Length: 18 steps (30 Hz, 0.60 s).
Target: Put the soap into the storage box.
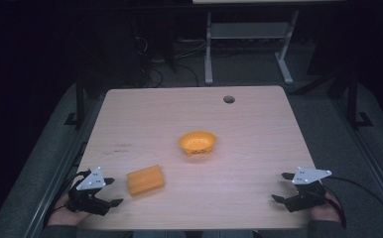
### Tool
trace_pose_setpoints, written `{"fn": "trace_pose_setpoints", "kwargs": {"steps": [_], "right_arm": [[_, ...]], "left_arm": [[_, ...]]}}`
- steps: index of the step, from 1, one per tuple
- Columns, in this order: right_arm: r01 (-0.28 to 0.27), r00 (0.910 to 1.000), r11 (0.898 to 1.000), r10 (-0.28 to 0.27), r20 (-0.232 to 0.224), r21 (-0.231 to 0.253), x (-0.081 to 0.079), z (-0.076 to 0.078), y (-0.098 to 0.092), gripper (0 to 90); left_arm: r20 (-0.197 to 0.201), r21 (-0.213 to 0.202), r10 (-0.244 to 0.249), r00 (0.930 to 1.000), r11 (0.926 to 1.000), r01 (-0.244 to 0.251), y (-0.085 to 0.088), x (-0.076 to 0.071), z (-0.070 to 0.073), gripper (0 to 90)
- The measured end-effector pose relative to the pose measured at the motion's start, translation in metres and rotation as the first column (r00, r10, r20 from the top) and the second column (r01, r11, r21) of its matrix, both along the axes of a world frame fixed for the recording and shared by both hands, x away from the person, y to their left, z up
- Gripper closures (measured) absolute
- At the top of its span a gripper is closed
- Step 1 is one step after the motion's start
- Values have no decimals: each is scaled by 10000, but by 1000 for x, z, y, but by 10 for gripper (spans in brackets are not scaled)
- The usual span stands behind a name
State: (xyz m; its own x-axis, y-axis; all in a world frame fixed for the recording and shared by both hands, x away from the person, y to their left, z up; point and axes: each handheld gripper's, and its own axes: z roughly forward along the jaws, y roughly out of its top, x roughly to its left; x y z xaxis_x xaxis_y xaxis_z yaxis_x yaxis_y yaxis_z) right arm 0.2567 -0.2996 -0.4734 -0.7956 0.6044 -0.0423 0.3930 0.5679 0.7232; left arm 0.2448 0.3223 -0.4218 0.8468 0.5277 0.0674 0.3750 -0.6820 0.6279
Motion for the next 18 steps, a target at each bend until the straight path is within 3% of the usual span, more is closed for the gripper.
{"fn": "trace_pose_setpoints", "kwargs": {"steps": [8,18], "right_arm": [[6,10000,10000,-6,16,-11,-1,1,0,140],[-17,10000,10000,17,24,3,-1,1,1,140]], "left_arm": [[-92,286,-322,9994,9991,325,-7,6,-1,239],[-131,251,-587,9982,9979,590,-17,12,4,228]]}}
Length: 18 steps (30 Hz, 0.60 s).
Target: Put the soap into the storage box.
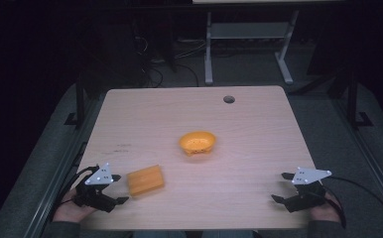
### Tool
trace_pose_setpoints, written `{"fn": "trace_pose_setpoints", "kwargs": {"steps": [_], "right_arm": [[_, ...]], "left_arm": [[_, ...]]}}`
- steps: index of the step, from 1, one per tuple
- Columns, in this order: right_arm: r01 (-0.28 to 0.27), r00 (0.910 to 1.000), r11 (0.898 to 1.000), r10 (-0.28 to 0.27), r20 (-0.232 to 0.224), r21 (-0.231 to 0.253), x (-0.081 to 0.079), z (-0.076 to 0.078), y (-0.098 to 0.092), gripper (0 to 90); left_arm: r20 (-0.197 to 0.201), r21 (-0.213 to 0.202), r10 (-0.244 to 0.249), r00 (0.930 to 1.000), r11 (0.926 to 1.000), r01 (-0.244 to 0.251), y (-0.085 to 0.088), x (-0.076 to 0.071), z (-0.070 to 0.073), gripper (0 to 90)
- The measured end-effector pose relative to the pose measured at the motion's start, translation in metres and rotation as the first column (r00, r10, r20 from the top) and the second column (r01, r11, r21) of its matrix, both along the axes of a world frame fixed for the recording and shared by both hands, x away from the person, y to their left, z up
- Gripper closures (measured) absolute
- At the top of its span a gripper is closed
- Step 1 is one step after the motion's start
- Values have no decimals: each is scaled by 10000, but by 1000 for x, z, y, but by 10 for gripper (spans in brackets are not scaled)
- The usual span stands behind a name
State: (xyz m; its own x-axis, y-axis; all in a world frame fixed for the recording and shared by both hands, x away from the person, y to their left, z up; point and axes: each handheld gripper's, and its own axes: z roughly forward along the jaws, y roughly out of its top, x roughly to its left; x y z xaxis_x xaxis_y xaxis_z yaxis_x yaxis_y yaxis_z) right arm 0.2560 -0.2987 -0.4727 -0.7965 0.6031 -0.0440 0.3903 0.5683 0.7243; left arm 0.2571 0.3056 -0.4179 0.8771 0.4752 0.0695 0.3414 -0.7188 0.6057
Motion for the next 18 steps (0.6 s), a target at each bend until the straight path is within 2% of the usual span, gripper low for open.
{"fn": "trace_pose_setpoints", "kwargs": {"steps": [5,13,18], "right_arm": [[-35,10000,10000,35,-61,-21,0,0,1,140],[-61,9999,10000,60,-108,-59,0,-1,2,140],[-43,10000,10000,43,-47,-39,0,0,1,140]], "left_arm": [[-135,207,-253,9996,9995,255,-7,5,1,211],[-22,526,-563,9984,9970,563,-19,19,5,185],[-82,701,-787,9969,9944,790,-29,26,6,185]]}}
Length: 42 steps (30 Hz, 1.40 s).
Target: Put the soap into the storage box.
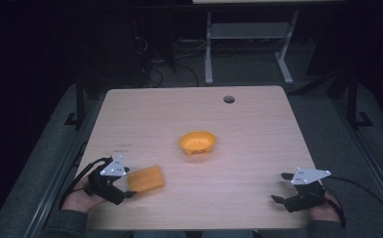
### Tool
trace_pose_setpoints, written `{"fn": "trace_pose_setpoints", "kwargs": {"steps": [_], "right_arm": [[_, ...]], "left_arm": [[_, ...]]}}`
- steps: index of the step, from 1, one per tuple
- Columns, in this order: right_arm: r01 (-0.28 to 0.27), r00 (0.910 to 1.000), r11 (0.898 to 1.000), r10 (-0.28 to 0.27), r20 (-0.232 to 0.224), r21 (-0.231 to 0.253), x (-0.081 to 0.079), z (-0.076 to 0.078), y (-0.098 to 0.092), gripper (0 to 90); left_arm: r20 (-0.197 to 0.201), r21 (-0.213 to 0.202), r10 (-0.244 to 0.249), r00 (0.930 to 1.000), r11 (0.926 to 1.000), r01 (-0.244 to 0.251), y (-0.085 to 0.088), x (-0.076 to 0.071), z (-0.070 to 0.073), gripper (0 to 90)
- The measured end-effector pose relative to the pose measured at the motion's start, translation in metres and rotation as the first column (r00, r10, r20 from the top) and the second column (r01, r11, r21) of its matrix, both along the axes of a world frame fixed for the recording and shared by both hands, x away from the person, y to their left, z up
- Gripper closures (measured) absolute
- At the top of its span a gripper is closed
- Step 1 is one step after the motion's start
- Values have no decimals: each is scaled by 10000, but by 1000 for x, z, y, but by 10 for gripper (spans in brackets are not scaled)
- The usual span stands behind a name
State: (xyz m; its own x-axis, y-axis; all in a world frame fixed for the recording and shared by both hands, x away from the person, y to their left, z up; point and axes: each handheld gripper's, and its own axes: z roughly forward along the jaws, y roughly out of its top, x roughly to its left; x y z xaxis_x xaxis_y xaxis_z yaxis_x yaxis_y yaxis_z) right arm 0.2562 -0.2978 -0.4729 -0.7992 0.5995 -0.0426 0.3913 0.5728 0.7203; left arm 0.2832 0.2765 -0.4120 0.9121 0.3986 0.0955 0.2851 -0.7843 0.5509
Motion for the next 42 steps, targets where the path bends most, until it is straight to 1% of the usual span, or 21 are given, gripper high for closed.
{"fn": "trace_pose_setpoints", "kwargs": {"steps": [2,4,5,7,9,15,16,18,19,22,23,26,29,30,32,33,36,40,41,42], "right_arm": [[5,10000,10000,-5,25,-2,0,0,0,140],[25,10000,10000,-26,46,66,0,0,-1,140],[33,10000,10000,-34,60,47,0,0,-1,140],[26,10000,10000,-26,43,58,0,0,-1,140],[17,10000,10000,-17,46,17,0,0,-1,140],[40,10000,9999,-41,63,108,-1,1,-1,140],[53,10000,9999,-54,72,104,0,1,-1,140],[37,9999,9999,-39,106,105,0,1,0,140],[58,9999,9999,-59,81,108,0,1,0,140],[56,9999,9999,-57,90,100,0,1,1,140],[45,9999,9999,-46,99,104,0,1,1,140],[41,9999,9999,-43,130,116,0,1,1,140],[49,9999,9999,-52,150,147,0,2,0,140],[65,9999,9998,-68,154,189,0,2,0,140],[71,9999,9998,-74,148,193,0,2,0,140],[70,9999,9998,-73,147,189,0,2,0,140],[58,9998,9998,-62,208,178,0,2,0,140],[47,9998,9998,-51,194,217,0,3,-1,140],[41,9998,9998,-45,205,214,0,3,-1,140],[48,9998,9997,-53,204,222,0,3,-1,140]], "left_arm": [[29,58,-68,10000,10000,68,-2,1,0,184],[-30,108,-134,9999,9999,134,-5,4,-1,184],[-18,175,-246,9997,9995,246,-8,6,0,184],[-41,303,-321,9995,9990,322,-11,9,-1,183],[-89,292,-387,9992,9988,389,-13,12,-1,181],[-240,351,-394,9989,9986,402,-16,16,-3,181],[-272,398,-464,9986,9981,475,-18,17,-3,179],[-202,462,-501,9985,9976,510,-19,18,-2,180],[-281,441,-521,9982,9976,534,-21,19,-2,180],[-290,480,-549,9981,9973,563,-24,21,-3,180],[-323,583,-617,9976,9963,635,-24,22,-3,180],[-380,675,-630,9973,9956,655,-27,24,-5,180],[-440,727,-728,9964,9945,759,-29,26,-6,181],[-525,674,-708,9961,9950,742,-31,28,-6,182],[-509,688,-719,9961,9948,753,-32,28,-7,181],[-617,734,-762,9952,9940,806,-33,30,-8,182],[-690,808,-787,9945,9932,841,-35,32,-9,182],[-686,827,-836,9941,9926,892,-37,34,-10,181],[-682,766,-784,9946,9936,836,-38,34,-11,182],[-732,796,-817,9940,9930,875,-38,34,-11,181]]}}
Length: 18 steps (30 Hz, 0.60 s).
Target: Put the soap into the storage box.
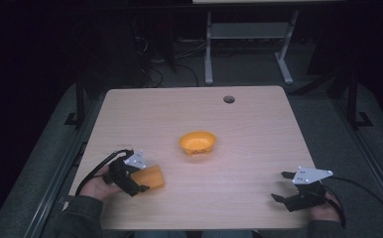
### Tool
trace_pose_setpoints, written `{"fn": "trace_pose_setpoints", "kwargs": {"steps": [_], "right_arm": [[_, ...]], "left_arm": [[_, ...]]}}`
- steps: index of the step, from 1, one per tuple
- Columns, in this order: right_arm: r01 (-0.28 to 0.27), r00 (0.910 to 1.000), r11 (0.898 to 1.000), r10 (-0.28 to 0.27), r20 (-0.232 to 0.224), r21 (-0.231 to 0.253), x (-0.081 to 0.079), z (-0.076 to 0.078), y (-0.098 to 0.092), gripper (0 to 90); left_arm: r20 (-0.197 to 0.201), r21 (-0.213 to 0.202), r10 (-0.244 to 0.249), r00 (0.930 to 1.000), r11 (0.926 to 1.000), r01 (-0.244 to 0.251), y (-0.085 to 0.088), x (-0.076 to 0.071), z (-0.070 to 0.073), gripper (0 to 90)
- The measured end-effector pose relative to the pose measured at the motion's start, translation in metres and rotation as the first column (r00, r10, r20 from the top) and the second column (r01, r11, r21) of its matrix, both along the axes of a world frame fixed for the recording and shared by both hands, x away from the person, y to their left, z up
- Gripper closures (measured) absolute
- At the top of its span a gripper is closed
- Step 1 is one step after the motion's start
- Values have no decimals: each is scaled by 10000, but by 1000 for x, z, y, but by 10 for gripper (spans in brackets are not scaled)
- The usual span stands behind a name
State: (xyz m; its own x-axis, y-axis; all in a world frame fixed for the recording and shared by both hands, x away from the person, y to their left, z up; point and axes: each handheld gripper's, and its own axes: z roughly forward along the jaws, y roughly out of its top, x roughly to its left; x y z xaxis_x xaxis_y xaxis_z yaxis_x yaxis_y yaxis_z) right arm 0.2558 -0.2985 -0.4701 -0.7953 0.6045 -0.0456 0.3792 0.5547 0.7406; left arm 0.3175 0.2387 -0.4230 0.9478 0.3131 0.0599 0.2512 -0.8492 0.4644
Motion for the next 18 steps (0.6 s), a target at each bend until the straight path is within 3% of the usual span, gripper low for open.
{"fn": "trace_pose_setpoints", "kwargs": {"steps": [18], "right_arm": [[-14,10000,10000,14,8,12,0,0,0,140]], "left_arm": [[-299,323,-48,9995,9995,58,-9,6,-10,180]]}}
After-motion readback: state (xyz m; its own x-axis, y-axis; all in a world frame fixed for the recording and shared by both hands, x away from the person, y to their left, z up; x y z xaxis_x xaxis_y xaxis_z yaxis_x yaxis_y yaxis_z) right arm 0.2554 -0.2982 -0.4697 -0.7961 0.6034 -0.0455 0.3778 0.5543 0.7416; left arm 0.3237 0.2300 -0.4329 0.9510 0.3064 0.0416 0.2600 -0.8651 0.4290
